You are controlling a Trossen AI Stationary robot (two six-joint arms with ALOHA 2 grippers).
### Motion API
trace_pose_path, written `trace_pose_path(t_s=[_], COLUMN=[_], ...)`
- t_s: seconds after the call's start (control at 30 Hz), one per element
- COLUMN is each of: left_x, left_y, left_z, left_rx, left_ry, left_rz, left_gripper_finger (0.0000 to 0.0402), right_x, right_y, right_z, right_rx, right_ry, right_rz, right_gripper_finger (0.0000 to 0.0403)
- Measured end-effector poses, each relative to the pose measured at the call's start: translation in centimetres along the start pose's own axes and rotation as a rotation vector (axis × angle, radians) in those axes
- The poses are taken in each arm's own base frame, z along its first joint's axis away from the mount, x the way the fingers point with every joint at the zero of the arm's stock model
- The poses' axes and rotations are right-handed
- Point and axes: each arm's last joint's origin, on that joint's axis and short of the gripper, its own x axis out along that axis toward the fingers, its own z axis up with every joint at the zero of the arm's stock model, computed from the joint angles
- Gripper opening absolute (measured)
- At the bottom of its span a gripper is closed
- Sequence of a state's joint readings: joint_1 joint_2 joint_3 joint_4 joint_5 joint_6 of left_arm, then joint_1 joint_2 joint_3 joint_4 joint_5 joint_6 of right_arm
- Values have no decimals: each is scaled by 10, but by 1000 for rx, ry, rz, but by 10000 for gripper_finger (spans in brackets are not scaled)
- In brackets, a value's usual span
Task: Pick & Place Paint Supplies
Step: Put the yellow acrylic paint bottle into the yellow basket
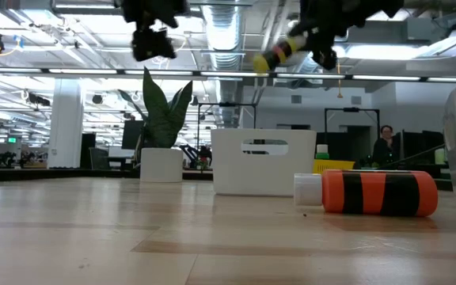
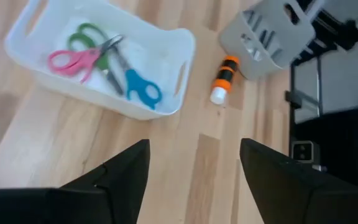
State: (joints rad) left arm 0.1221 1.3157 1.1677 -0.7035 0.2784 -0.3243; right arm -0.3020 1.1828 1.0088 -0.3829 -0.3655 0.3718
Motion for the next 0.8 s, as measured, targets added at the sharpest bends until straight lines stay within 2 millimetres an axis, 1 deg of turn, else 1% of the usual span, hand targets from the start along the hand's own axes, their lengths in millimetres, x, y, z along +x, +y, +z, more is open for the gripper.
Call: trace_pose_path(t_s=[0.2,0.27,0.33,0.4,0.5,0.57,0.8], left_x=[-13,-14,-16,-17,-16,-18,-19], left_y=[9,12,15,17,19,19,18], left_z=[-28,-37,-43,-48,-53,-53,-52], left_rx=[-101,-137,-171,-201,-218,-218,-207], left_ry=[-62,-86,-121,-156,-179,-188,-212], left_rz=[67,89,99,98,106,110,104], left_gripper_finger=[233,230,228,226,225,225,224], right_x=[-9,-15,-19,-25,-30,-31,-29], right_y=[-21,-27,-34,-43,-54,-62,-90], right_z=[0,3,11,17,38,49,99], right_rx=[106,150,189,239,289,307,272], right_ry=[38,45,46,91,135,214,414], right_rz=[-118,-177,-242,-322,-397,-449,-541], right_gripper_finger=[110,110,110,110,110,110,110])
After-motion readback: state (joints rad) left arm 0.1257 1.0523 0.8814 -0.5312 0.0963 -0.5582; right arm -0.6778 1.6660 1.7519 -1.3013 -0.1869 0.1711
